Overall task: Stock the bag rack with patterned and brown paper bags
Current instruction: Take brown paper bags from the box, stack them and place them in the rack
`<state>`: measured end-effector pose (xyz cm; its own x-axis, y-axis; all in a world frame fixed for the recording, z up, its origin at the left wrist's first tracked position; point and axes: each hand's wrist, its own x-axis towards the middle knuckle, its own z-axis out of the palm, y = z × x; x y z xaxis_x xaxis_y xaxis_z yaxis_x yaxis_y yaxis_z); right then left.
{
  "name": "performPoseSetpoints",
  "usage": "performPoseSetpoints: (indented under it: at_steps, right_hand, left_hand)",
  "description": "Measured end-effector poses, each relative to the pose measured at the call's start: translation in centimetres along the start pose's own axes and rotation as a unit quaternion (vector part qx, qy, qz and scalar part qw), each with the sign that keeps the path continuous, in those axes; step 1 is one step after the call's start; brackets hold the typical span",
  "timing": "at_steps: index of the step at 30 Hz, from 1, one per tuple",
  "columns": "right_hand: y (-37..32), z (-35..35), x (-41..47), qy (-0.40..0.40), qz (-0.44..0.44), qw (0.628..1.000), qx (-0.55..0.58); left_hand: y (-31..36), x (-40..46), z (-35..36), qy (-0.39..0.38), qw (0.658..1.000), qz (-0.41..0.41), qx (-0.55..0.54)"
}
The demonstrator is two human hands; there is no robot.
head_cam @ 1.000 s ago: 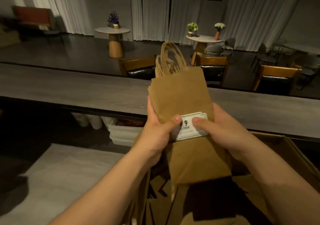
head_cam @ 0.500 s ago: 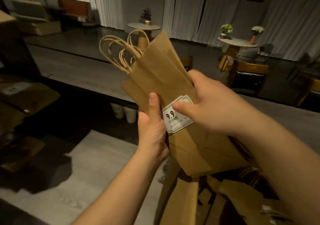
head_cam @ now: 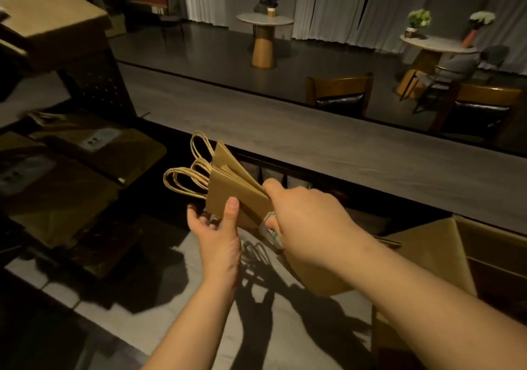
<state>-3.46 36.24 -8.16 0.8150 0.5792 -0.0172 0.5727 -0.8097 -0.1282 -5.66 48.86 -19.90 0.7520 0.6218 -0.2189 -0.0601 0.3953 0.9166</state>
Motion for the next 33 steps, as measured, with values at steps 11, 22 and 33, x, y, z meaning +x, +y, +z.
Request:
performPoseSetpoints:
  at_steps: [11, 22, 33]
  right_hand:
    - [-3.4, 17.7, 3.1, -0.163, 0.028, 0.986, 0.004]
    - [-0.4, 20.4, -0.6, -0.149, 0.201, 0.966, 0.069]
    - [1.3, 24.9, -4.3, -0.009, 0.394, 0.756, 0.522]
  left_hand:
    - [-1.6, 11.6, -12.9, -0.453, 0.581, 0.238, 0.632]
    - [-6.9, 14.0, -17.8, -0.462, 0.706, 0.190, 0.502]
    - [-8.0, 13.1, -17.0, -0.441, 0.745, 0.184, 0.466]
